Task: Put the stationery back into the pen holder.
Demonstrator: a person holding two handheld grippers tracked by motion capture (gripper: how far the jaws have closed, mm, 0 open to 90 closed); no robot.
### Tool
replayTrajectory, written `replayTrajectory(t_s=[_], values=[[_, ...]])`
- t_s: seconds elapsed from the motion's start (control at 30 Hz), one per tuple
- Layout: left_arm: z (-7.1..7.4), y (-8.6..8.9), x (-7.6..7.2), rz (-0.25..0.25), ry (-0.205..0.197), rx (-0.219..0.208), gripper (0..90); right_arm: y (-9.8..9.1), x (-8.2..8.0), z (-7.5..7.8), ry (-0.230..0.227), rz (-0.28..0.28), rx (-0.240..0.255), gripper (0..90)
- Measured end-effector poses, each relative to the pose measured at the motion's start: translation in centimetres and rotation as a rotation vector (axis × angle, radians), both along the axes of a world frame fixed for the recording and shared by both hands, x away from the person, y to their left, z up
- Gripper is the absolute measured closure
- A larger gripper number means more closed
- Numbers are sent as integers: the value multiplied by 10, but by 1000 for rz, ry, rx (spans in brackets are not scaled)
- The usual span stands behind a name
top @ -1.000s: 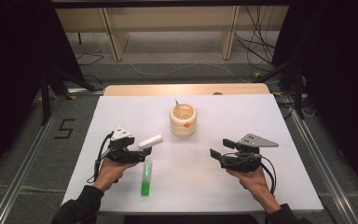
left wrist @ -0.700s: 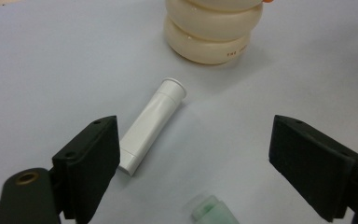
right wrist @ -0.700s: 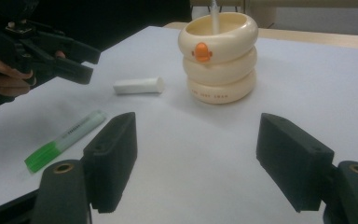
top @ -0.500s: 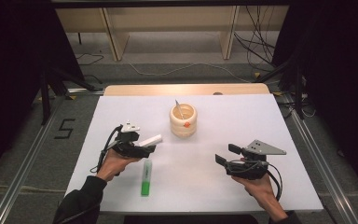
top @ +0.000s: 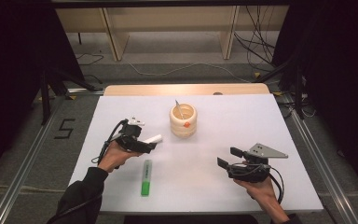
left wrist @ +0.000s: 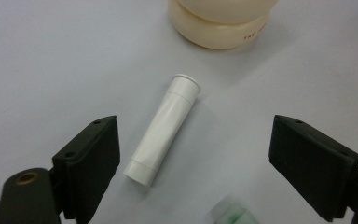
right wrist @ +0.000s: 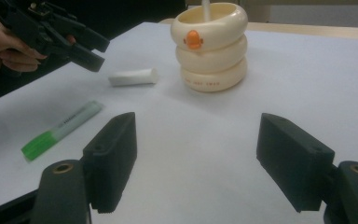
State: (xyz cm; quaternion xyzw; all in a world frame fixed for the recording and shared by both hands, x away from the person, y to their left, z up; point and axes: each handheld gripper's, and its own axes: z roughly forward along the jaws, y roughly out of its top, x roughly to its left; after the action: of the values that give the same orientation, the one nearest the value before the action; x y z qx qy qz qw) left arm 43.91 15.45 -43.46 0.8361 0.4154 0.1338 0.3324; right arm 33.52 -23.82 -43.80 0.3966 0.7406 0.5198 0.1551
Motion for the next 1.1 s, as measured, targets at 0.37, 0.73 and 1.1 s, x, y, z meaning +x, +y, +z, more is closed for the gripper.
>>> replayTrajectory(t_s=[0.37,0.73,1.1], values=[[-5,-7,14,-24,42,59,159,3,1,-4,-17,12,-51,278],[-8,-18,29,-56,74,120,165,4,2,-4,-3,14,-46,271],[-15,-22,45,-67,126,196,184,5,1,-5,-5,16,-51,271]])
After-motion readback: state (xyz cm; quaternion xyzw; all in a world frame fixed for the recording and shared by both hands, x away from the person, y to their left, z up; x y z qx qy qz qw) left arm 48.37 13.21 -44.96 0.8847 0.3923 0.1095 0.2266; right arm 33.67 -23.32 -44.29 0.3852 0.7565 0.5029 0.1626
